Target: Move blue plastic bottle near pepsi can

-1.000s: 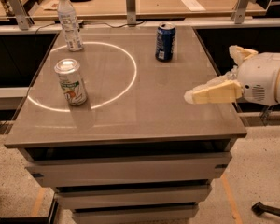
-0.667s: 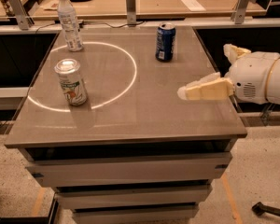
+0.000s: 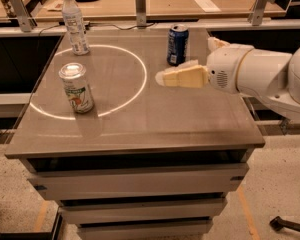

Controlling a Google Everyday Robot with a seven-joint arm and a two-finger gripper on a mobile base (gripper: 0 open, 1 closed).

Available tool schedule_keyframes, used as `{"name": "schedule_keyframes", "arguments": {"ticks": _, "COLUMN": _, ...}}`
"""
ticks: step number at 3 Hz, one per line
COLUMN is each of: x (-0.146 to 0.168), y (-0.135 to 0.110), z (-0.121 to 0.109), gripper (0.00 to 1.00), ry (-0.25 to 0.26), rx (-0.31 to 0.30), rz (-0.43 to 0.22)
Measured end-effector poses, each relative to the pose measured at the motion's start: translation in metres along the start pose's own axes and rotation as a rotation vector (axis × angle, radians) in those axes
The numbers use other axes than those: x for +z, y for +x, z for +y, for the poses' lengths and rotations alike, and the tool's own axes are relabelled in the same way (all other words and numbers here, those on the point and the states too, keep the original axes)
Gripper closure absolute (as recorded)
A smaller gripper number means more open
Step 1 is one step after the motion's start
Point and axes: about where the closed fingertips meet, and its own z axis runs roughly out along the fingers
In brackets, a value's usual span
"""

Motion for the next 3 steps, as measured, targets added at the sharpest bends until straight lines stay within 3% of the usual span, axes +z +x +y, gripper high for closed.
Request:
{"name": "schedule_keyframes", "arguments": {"ticks": 2, "x": 0.081, "y": -0.033, "z": 0.005, "gripper": 0.0, "ry": -0.034, "rx": -0.054, "rz": 0.031}}
{"name": "schedule_keyframes", "arguments": {"ticks": 3, "x": 0.154, "y": -0.051, "z": 0.023, "gripper": 0.0, "ry": -0.102, "rx": -0.107, "rz": 0.055}}
